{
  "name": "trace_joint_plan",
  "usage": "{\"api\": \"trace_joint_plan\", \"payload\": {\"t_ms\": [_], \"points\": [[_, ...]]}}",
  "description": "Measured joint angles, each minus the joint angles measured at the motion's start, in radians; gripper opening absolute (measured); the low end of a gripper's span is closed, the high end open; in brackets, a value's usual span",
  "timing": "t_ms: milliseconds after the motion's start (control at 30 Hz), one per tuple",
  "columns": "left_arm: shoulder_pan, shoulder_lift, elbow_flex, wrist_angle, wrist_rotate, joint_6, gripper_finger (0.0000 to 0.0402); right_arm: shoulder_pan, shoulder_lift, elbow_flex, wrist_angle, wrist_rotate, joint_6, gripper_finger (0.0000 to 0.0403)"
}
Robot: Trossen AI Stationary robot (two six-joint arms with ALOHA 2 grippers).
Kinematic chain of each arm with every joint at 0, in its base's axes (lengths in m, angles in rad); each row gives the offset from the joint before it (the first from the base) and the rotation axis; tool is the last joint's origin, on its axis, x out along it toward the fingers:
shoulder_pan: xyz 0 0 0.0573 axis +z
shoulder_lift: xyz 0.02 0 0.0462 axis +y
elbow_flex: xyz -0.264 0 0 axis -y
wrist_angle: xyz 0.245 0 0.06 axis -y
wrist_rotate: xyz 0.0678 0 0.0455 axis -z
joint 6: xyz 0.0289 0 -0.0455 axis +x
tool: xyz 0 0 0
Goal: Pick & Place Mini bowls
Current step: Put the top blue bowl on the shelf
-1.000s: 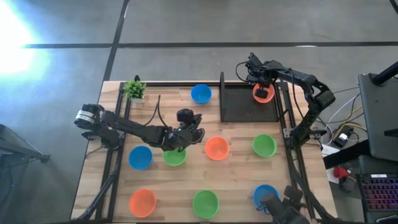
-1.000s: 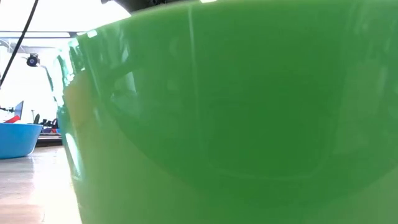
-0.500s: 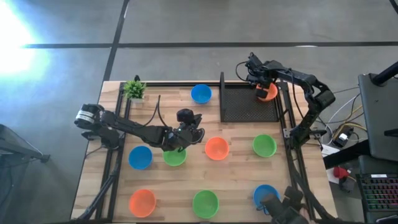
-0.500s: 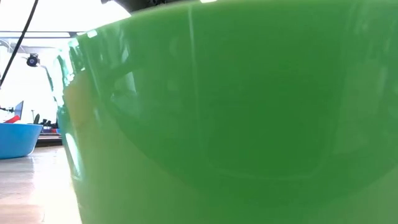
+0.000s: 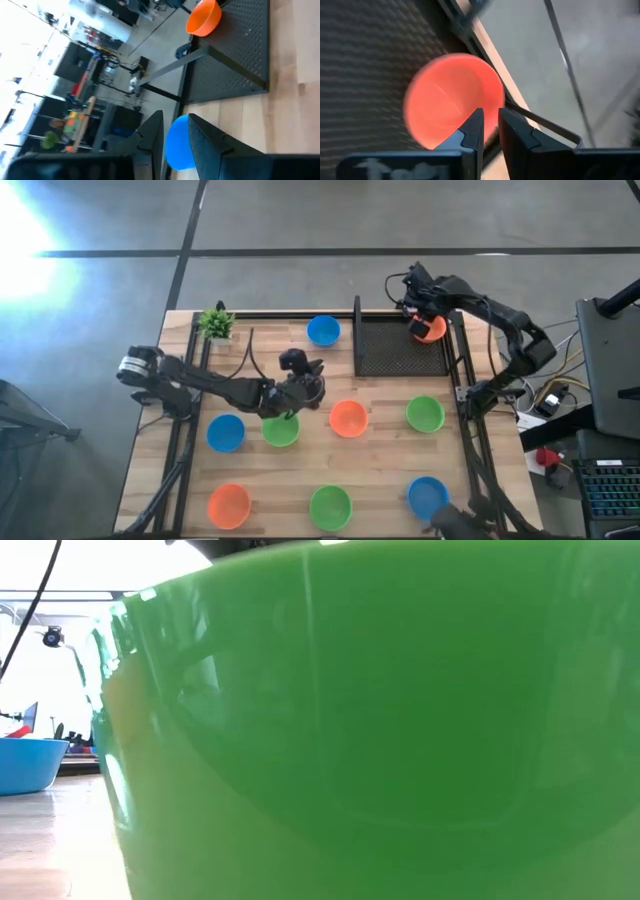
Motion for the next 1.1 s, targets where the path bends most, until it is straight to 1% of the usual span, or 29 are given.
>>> {"api": "trace_joint_plan", "payload": {"t_ms": [100,333,433,533,767,933,1033,1100], "points": [[0.032,-0.011,-0.002,-0.034,0.060,-0.063,0.0090,0.030,-0.072,0.000,0.002,-0.067,0.033,0.0052],[0.140,-0.046,-0.002,-0.134,0.282,-0.197,0.0090,0.131,-0.237,-0.018,0.006,-0.082,0.100,0.0052],[0.201,-0.067,-0.002,-0.188,0.414,-0.271,0.0090,0.189,-0.301,-0.034,0.009,-0.083,0.137,0.0052],[0.265,-0.074,-0.002,-0.218,0.543,-0.305,0.0090,0.250,-0.354,-0.054,0.009,-0.083,0.169,0.0052],[0.390,-0.074,-0.002,-0.227,0.726,-0.290,0.0090,0.389,-0.432,-0.099,0.012,-0.083,0.268,0.0052],[0.468,-0.074,-0.002,-0.241,0.897,-0.208,0.0090,0.472,-0.464,-0.126,0.014,-0.083,0.343,0.0052],[0.512,-0.073,-0.004,-0.245,0.956,-0.167,0.0090,0.512,-0.470,-0.129,0.014,-0.083,0.364,0.0052],[0.539,-0.073,-0.004,-0.245,0.974,-0.163,0.0090,0.534,-0.470,-0.129,0.015,-0.082,0.369,0.0052]]}}
